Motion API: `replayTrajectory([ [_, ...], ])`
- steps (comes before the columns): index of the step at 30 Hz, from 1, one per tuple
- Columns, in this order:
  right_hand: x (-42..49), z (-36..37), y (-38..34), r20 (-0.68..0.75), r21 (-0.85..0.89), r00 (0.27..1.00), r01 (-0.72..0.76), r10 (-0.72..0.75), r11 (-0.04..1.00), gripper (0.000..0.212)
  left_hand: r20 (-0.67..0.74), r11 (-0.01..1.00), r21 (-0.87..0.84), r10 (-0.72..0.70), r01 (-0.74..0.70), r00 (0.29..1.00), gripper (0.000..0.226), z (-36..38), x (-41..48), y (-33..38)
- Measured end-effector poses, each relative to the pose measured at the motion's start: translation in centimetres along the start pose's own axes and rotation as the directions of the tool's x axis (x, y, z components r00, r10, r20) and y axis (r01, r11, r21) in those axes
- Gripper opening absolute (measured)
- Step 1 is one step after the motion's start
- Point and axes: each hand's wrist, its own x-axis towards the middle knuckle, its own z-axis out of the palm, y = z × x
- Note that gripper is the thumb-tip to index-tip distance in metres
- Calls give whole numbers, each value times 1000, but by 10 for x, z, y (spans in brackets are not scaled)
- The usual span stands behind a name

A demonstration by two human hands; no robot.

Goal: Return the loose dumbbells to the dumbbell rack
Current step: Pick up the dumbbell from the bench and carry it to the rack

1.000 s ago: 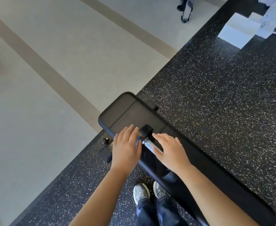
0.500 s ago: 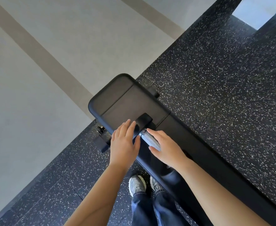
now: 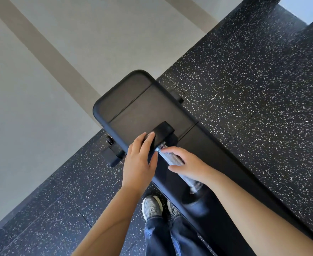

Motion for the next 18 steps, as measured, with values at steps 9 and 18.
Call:
replayTrajectory([
  [9, 12, -10, 7, 174, 300, 984, -93, 42, 949, 53, -28, 963, -245, -125, 114, 992, 61, 7, 7, 0],
  [18, 14, -18, 20, 330, 445, 941, -228, 78, 866, 51, 21, 914, -357, -198, 192, 980, 66, 5, 11, 3],
])
